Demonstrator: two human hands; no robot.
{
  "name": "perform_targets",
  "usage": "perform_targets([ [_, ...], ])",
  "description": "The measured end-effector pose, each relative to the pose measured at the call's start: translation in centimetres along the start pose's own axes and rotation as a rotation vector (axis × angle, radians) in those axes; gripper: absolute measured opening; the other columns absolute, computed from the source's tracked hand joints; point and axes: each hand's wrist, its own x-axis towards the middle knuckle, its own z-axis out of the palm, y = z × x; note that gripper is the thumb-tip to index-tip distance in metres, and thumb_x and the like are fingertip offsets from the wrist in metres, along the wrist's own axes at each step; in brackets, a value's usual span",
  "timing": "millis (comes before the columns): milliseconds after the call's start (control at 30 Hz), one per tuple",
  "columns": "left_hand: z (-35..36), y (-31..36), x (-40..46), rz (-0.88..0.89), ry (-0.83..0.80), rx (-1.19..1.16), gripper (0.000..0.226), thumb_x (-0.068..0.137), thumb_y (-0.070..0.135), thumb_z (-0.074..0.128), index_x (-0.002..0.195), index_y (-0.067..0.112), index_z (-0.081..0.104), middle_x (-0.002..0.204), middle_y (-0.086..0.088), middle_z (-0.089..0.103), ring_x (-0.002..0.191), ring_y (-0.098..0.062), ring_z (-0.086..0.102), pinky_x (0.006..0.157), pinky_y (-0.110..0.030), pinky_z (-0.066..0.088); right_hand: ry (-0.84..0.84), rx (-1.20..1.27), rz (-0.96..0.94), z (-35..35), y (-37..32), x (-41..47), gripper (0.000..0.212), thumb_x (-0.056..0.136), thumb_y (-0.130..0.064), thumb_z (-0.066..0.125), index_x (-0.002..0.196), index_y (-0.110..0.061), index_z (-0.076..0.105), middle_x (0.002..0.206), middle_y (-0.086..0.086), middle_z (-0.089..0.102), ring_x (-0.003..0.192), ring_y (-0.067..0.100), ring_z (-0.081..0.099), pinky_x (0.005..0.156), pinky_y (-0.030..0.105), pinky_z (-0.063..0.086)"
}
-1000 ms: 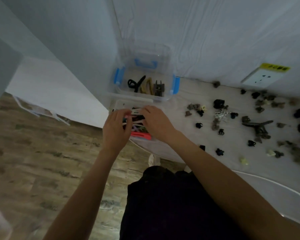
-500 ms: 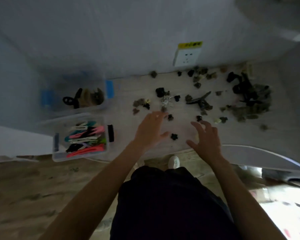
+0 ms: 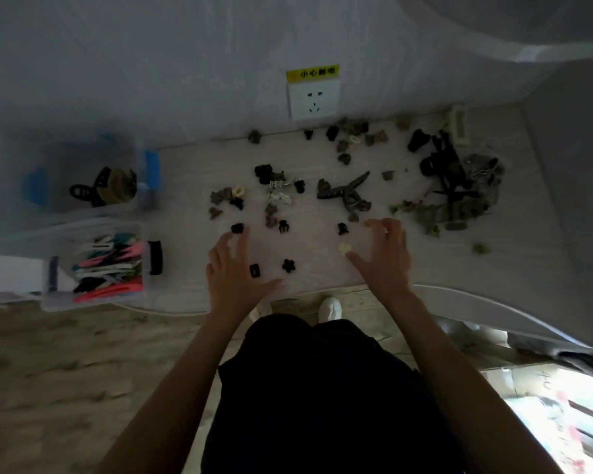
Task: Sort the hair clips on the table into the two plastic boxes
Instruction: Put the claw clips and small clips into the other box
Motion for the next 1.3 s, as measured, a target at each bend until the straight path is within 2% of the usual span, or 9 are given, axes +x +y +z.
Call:
perform_targets([
  [133, 0.4, -0.2, -0.1, -0.121, -0.044, -0.107, 0.128, 0.051, 0.063, 0.078, 0.148, 0.021, 0.005, 0.143, -0.019, 0.020, 0.124, -0.038, 0.029, 0.094, -0.053, 0.042, -0.067, -0.074, 0.128, -1.1, 2.7, 0.4, 0.091, 0.066, -0.046, 0.077, 0.138, -0.018, 0.029, 0.137, 0.015, 0.029, 0.118, 0.035, 0.036, 0.087, 0.046, 0.045],
  [233, 0.4, 0.0, 1.1, -0.120, -0.111, -0.255, 0.127, 0.059, 0.048, 0.082, 0.148, 0.017, -0.003, 0.144, -0.021, 0.014, 0.123, -0.039, 0.036, 0.099, -0.048, 0.042, -0.196, 0.035, 0.091, 0.1, 2.1, 0.7, 0.090, 0.066, -0.040, 0.080, 0.137, -0.016, 0.029, 0.134, 0.014, 0.029, 0.117, 0.034, 0.040, 0.088, 0.044, 0.046],
  [500, -0.2, 1.9, 4.2, 0.057, -0.175, -0.267, 0.094, 0.068, 0.015, 0.081, 0.143, 0.015, 0.026, 0.138, -0.016, 0.024, 0.080, -0.023, 0.053, 0.074, -0.031, 0.050, -0.348, 0.099, -0.119, 3.4, -4.6, 2.3, 0.076, 0.073, -0.020, 0.076, 0.135, -0.015, 0.032, 0.136, 0.015, 0.028, 0.111, 0.035, 0.049, 0.089, 0.041, 0.046],
  [633, -0.5, 2.2, 4.3, 0.173, -0.236, -0.278, 0.088, 0.066, 0.018, 0.081, 0.139, 0.020, 0.031, 0.133, -0.015, 0.029, 0.102, -0.032, 0.054, 0.080, -0.035, 0.051, -0.449, 0.188, -0.192, 3.5, -5.9, 2.3, 0.087, 0.073, -0.023, 0.077, 0.142, -0.016, 0.024, 0.136, 0.015, 0.025, 0.113, 0.032, 0.048, 0.087, 0.039, 0.048],
  [833, -2.5, 1.1, 6.4, 0.173, -0.297, -0.083, 0.118, 0.058, 0.027, 0.086, 0.146, 0.025, 0.008, 0.144, -0.013, 0.013, 0.128, -0.035, 0.032, 0.092, -0.048, 0.046, -0.420, -0.090, -0.093, 4.4, -7.6, 0.1, 0.124, 0.065, -0.043, 0.080, 0.147, -0.017, -0.009, 0.146, 0.011, 0.012, 0.115, 0.032, 0.045, 0.082, 0.041, 0.049],
  [967, -3.1, 1.8, 7.9, 0.320, -0.442, 0.034, 0.113, 0.060, 0.030, 0.085, 0.147, 0.021, 0.013, 0.143, -0.013, 0.021, 0.127, -0.035, 0.030, 0.096, -0.051, 0.042, -0.335, -0.107, -0.066, 5.2, -9.1, 0.9, 0.112, 0.073, -0.041, 0.074, 0.147, -0.015, -0.007, 0.141, 0.010, 0.023, 0.113, 0.028, 0.046, 0.073, 0.034, 0.044],
  [1067, -2.6, 1.6, 7.7, 0.344, -0.428, -0.032, 0.086, 0.068, 0.025, 0.078, 0.139, 0.019, 0.030, 0.139, -0.013, 0.028, 0.123, -0.034, 0.038, 0.094, -0.049, 0.043, -0.317, -0.101, -0.047, 5.2, -9.3, 1.5, 0.095, 0.075, -0.038, 0.073, 0.144, -0.016, 0.012, 0.134, 0.011, 0.029, 0.105, 0.029, 0.052, 0.074, 0.035, 0.046],
  [1167, -2.0, 1.5, 7.1, 0.353, -0.360, -0.098, 0.069, 0.071, 0.016, 0.073, 0.131, 0.014, 0.040, 0.134, -0.014, 0.034, 0.110, -0.034, 0.050, 0.083, -0.041, 0.048, -0.287, -0.083, -0.064, 5.2, -9.3, 1.6, 0.070, 0.074, -0.036, 0.074, 0.129, -0.018, 0.034, 0.125, 0.011, 0.034, 0.092, 0.031, 0.056, 0.069, 0.036, 0.047],
  [1300, -1.6, 1.8, 6.7, 0.352, -0.327, -0.182, 0.054, 0.071, 0.011, 0.072, 0.118, 0.009, 0.047, 0.128, -0.012, 0.040, 0.101, -0.030, 0.055, 0.070, -0.030, 0.042, -0.285, -0.025, -0.042, 5.0, -9.2, 2.1, 0.058, 0.071, -0.036, 0.076, 0.113, -0.014, 0.042, 0.118, 0.012, 0.038, 0.084, 0.032, 0.056, 0.064, 0.034, 0.042],
])
